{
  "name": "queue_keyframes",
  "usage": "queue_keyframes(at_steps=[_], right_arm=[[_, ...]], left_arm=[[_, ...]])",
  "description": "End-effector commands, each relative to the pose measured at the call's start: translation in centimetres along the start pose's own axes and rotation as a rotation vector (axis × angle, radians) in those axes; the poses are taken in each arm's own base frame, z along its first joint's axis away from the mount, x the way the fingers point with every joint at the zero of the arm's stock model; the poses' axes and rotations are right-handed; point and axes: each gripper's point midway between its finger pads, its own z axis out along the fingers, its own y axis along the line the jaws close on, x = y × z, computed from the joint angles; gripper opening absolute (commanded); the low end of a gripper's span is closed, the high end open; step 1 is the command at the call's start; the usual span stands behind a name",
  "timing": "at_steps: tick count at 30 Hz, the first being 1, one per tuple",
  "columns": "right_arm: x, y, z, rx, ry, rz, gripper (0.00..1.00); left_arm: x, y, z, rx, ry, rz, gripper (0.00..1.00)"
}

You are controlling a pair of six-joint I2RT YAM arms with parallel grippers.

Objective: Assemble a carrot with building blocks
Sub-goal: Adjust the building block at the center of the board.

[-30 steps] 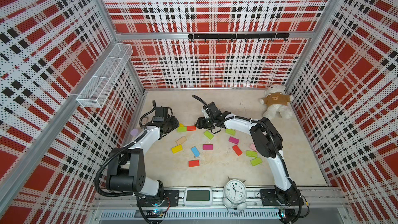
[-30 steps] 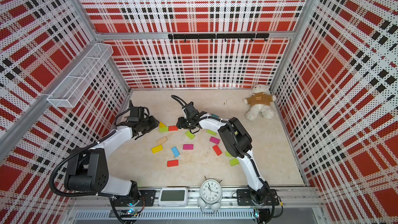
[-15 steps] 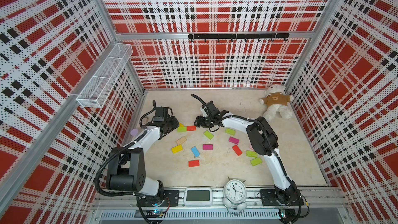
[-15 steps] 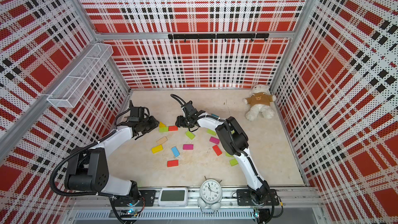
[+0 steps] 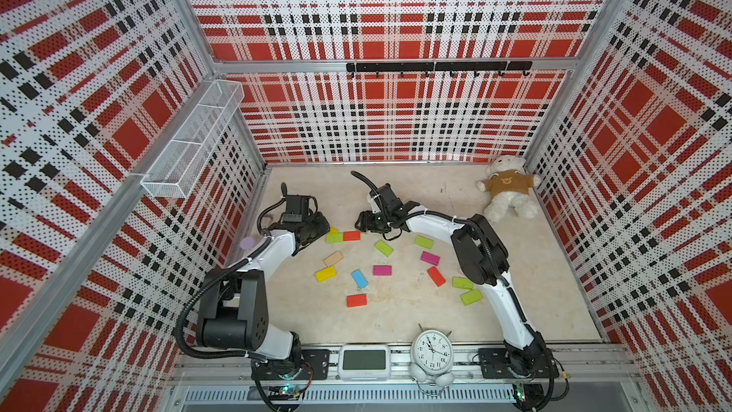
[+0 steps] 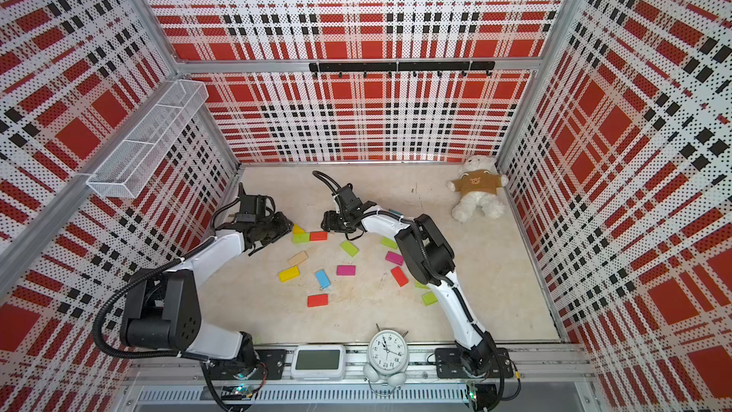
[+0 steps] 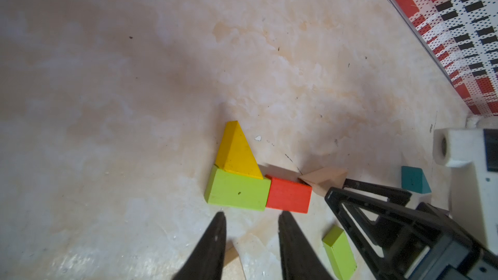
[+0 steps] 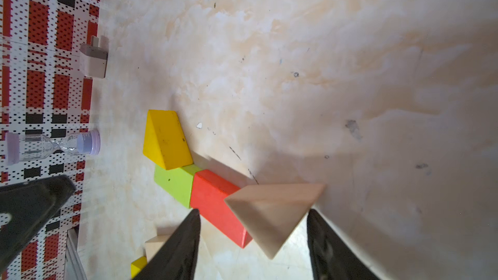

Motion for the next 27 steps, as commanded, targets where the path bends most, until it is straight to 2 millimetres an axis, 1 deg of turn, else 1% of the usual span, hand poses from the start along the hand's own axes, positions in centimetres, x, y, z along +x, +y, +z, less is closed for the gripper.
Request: queue_keyframes(at_steps=[1,6,21,24,25,27], right_arm=[[-0.7,0.4,0.5,-0.017,-0.013,-0.021,0.64],[-1.1,0.7,0.5,-0.028,-0.02,-0.025,0.65],[-1.1,1.3,0.6,-0.054,-0.018,-0.022,0.65],[-1.2,1.5,0.4,-0.057,-0.022,-0.024,0.65],[-1.5,1.7,0.0,-0.059,-0.031,-0.025,0.65],[-2.0,2.2,-0.9,-0.067,-0.056,-0.036,0.65]], left_arm=[[-0.7,-0.6,-0.1,0.006,-0.013,0.013,0.37],[-0.7,-0.5,0.0,0.005,-0.011,0.013,0.37],[-0.5,-0.4,0.0,0.004,-0.007,0.011,0.37],[-0.4,-0.4,0.0,0.004,-0.006,0.01,0.37],[-0.3,-0.4,-0.2,0.003,-0.004,0.01,0.37],[0.1,-0.2,-0.4,-0.018,0.005,0.016,0.42]])
